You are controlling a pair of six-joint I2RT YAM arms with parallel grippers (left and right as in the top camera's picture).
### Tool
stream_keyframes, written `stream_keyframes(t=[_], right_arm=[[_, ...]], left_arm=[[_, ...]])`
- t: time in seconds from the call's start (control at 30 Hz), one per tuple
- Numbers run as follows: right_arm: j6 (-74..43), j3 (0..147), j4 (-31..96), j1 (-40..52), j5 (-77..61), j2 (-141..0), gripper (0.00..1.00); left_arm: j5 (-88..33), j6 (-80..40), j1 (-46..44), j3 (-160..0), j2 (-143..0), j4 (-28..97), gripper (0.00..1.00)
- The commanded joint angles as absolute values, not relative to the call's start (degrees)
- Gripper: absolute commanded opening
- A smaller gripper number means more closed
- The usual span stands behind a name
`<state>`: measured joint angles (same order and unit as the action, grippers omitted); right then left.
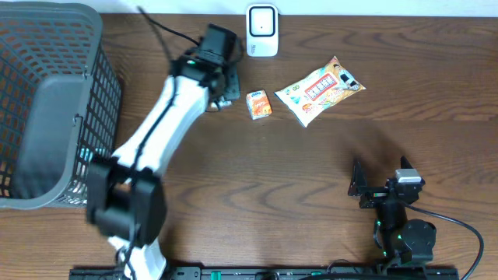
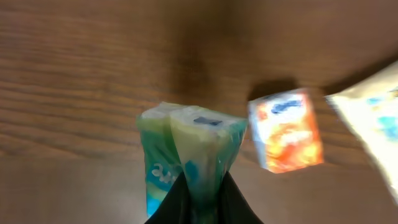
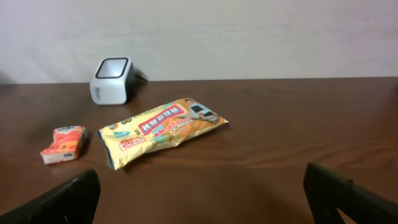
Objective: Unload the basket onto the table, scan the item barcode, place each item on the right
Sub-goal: 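Hold the green pack at the scanner, then release it beside orange pack, then move the left gripper back into the basket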
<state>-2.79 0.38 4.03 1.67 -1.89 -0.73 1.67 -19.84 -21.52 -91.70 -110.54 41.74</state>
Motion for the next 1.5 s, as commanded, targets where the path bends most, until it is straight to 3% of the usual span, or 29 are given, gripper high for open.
stream_keyframes(t=[0.0,0.03,0.07,0.2,0.23,0.5,0.8,1.1,1.4,1.47], right_arm=[[-3.36,0.32,4.27,1.06,-1.87,-0.6,0.99],[-3.36,0.32,4.27,1.06,-1.87,-0.6,0.99],[-3.33,0.32,4.27,1.06,-1.87,-0.6,0.99],[-3.33,0.32,4.27,1.06,-1.87,-0.6,0.99],[-3.33,0.32,4.27,1.06,-1.87,-0.6,0.99],[-3.33,0.32,4.27,1.06,-1.87,-0.6,0.99],[-3.36,0.32,4.25,1.06,-1.87,-0.6,0.99],[-3.33,0.32,4.27,1.06,-1.87,-0.6,0.99],[-3.33,0.32,4.27,1.06,-1.87,-0.6,0.99],[-3.33,0.32,4.27,1.06,-1.87,-0.6,0.99]], left_arm=[[5.19,-18.65,-22.72,-92.12,-114.61,40.32,0.08],[5.19,-18.65,-23.0,-92.12,-115.52,39.86,0.09],[5.19,-18.68,-23.24,-92.12,-116.2,39.55,0.17],[5.21,-18.65,-23.59,-92.12,-116.92,38.85,0.66],[5.21,-18.65,-23.59,-92.14,-116.88,38.61,0.68],[5.26,-18.61,-23.38,-92.14,-112.88,38.65,0.69],[13.89,-17.58,-18.33,-92.18,-95.04,38.68,0.74],[14.24,-17.85,-0.36,-92.18,-78.76,42.54,0.76],[14.2,-29.63,20.99,-91.92,-78.35,54.06,0.76],[14.2,-30.17,23.94,-91.61,-79.64,55.61,0.84]])
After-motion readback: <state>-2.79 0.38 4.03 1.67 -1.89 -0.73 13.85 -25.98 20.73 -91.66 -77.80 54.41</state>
